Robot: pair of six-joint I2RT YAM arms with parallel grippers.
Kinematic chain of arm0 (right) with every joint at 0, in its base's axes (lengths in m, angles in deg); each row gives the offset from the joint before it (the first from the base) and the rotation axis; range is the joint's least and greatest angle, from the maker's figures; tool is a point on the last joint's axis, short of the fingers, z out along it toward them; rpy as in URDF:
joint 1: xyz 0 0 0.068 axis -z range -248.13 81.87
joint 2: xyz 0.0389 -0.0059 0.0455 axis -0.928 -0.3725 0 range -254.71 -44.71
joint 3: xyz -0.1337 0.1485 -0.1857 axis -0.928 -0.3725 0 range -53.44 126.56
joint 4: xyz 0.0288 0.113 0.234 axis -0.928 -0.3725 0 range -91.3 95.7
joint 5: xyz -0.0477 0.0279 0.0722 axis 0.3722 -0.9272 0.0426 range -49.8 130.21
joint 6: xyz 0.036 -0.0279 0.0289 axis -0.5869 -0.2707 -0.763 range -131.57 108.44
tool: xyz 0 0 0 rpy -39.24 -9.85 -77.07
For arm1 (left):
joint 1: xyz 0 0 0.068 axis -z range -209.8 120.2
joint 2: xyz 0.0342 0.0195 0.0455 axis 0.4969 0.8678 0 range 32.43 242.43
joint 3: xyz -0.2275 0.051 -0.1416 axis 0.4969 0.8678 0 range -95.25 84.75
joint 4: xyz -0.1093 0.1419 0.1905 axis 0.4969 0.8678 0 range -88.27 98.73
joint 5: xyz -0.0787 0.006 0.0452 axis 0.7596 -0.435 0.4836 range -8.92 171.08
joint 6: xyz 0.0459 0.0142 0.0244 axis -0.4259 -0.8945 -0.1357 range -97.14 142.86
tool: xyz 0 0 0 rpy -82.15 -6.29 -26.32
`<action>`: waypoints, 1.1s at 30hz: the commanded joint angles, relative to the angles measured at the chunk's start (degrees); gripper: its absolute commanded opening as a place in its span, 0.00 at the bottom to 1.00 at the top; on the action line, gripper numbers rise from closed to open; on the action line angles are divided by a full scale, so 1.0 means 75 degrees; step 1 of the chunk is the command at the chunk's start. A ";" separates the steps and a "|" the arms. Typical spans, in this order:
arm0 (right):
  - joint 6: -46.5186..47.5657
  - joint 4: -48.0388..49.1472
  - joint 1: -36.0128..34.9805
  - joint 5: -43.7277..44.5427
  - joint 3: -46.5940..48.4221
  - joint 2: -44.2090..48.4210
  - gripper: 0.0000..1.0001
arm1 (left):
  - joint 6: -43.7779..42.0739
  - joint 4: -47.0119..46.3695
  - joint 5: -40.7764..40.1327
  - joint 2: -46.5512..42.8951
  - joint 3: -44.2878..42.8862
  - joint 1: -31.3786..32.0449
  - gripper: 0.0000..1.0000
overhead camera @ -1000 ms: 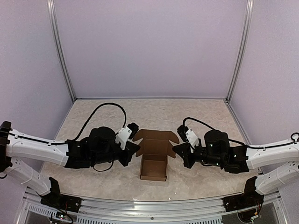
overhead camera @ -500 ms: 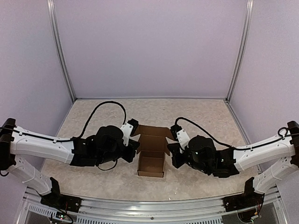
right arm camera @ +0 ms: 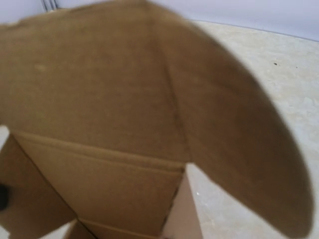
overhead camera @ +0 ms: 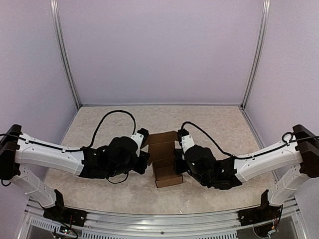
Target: Fold the paper box
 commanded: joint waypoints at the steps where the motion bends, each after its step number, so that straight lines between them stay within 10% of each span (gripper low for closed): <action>1: -0.0195 0.0451 -0.0326 -0.0204 0.0232 -0.0220 0.00 | 0.0287 -0.0085 0.0216 0.0199 -0.0370 0.0156 0.00; 33: -0.0836 0.0816 -0.0701 0.0742 -0.0603 -0.0468 0.00 | 0.1473 0.0304 -0.0612 0.1100 -0.0991 0.0658 0.00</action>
